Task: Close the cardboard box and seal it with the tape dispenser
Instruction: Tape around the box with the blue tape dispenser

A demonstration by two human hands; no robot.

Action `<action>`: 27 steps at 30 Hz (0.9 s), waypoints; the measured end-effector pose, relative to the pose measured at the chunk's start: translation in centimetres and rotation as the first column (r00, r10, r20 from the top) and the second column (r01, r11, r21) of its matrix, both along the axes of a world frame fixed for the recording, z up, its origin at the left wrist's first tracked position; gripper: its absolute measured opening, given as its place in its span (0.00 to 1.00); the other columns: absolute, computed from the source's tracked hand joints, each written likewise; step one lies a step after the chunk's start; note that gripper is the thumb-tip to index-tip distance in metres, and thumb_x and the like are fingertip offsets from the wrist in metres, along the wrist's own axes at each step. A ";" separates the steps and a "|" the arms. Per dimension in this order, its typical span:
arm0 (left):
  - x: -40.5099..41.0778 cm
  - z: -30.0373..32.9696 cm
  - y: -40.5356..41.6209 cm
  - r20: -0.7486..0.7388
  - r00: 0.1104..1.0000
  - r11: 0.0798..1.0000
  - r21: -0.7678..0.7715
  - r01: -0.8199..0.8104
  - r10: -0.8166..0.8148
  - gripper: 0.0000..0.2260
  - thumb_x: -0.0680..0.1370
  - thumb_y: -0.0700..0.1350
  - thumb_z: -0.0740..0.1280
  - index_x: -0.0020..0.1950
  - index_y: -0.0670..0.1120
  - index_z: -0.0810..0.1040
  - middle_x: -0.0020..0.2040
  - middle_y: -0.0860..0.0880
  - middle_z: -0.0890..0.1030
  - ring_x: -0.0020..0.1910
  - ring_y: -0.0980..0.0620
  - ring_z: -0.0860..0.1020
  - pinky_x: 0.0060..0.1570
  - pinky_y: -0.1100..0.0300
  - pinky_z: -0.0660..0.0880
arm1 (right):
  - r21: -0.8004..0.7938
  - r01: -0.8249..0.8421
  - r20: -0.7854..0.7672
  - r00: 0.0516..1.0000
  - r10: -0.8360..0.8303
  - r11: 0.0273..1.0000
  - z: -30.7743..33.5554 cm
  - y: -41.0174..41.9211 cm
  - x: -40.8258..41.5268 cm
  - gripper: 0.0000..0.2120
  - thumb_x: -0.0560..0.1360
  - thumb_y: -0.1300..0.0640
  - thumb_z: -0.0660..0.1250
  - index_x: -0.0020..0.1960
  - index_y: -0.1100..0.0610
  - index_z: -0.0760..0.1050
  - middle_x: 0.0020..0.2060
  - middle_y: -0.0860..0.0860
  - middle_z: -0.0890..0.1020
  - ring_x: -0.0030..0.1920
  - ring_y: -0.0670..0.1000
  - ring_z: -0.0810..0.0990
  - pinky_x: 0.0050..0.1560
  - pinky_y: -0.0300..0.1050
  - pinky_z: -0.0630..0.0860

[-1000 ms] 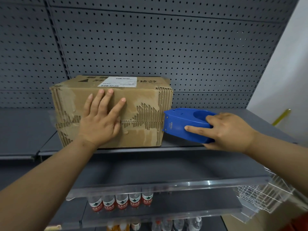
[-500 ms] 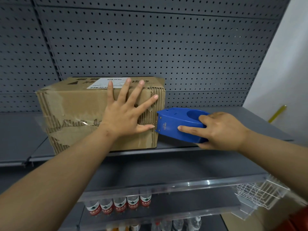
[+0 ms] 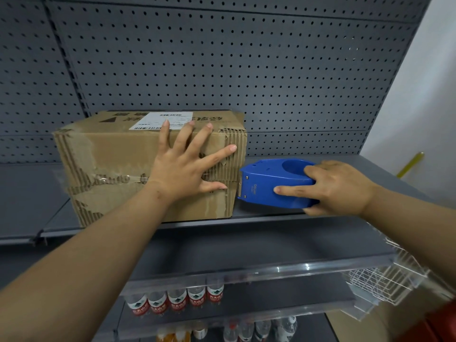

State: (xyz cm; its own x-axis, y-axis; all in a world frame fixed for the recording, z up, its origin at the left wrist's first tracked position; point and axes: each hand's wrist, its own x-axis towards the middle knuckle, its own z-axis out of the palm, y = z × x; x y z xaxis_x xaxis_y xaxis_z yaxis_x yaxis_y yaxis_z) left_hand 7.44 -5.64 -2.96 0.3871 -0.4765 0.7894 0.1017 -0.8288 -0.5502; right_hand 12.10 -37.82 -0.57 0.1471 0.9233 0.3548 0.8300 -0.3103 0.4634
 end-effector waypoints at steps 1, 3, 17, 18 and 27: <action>0.0 0.0 0.0 0.004 1.000 1.000 -0.002 0.002 -0.002 0.37 0.67 0.78 0.53 0.72 0.62 0.60 0.68 0.44 0.63 0.64 0.40 0.64 0.66 0.36 0.49 | 0.001 0.009 -0.003 1.000 -0.009 1.000 -0.1 -0.1 0.1 0.38 0.56 0.53 0.76 0.63 0.42 0.67 0.28 0.54 0.71 0.23 0.54 0.69 0.29 0.42 0.72; 0.1 -0.1 -0.1 0.013 1.000 1.000 -0.011 0.007 -0.007 0.37 0.67 0.77 0.53 0.72 0.62 0.60 0.68 0.44 0.63 0.65 0.40 0.64 0.66 0.36 0.49 | 0.005 0.027 -0.012 1.000 -0.027 1.000 -0.2 -0.2 0.2 0.38 0.55 0.53 0.76 0.63 0.42 0.67 0.28 0.54 0.71 0.23 0.54 0.69 0.28 0.41 0.71; -0.1 -0.1 -0.1 0.014 1.000 1.000 -0.014 -0.011 0.011 0.38 0.66 0.78 0.54 0.72 0.63 0.60 0.68 0.45 0.63 0.65 0.40 0.63 0.66 0.36 0.45 | 0.003 0.038 -0.065 0.997 -0.037 0.999 -1.1 -1.0 1.1 0.34 0.59 0.51 0.72 0.63 0.41 0.67 0.30 0.55 0.72 0.22 0.54 0.68 0.27 0.42 0.72; -0.1 -0.1 -0.1 0.015 1.000 1.000 -0.016 -0.010 0.010 0.38 0.65 0.78 0.55 0.72 0.63 0.60 0.68 0.45 0.63 0.65 0.40 0.63 0.66 0.36 0.45 | 0.009 0.039 -0.069 0.997 -0.038 0.999 -1.1 -1.1 1.1 0.31 0.62 0.50 0.69 0.63 0.40 0.66 0.30 0.55 0.72 0.22 0.54 0.68 0.27 0.42 0.72; -0.1 -0.1 -0.2 0.028 1.000 0.999 -0.036 -0.009 0.010 0.38 0.65 0.78 0.54 0.72 0.63 0.61 0.67 0.45 0.63 0.66 0.41 0.63 0.66 0.35 0.45 | 0.042 0.072 -0.083 0.994 -0.069 0.997 -1.2 -2.2 1.2 0.25 0.66 0.48 0.60 0.63 0.43 0.67 0.30 0.55 0.73 0.21 0.55 0.69 0.26 0.42 0.71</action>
State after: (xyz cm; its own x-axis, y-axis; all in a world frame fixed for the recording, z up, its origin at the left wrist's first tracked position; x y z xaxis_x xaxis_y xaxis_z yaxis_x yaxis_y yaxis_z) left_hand 7.35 -5.81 -3.07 0.3691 -0.4443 0.8163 0.1248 -0.8467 -0.5173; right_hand 13.28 -40.03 -1.74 0.2412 0.8931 0.3798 0.8397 -0.3882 0.3798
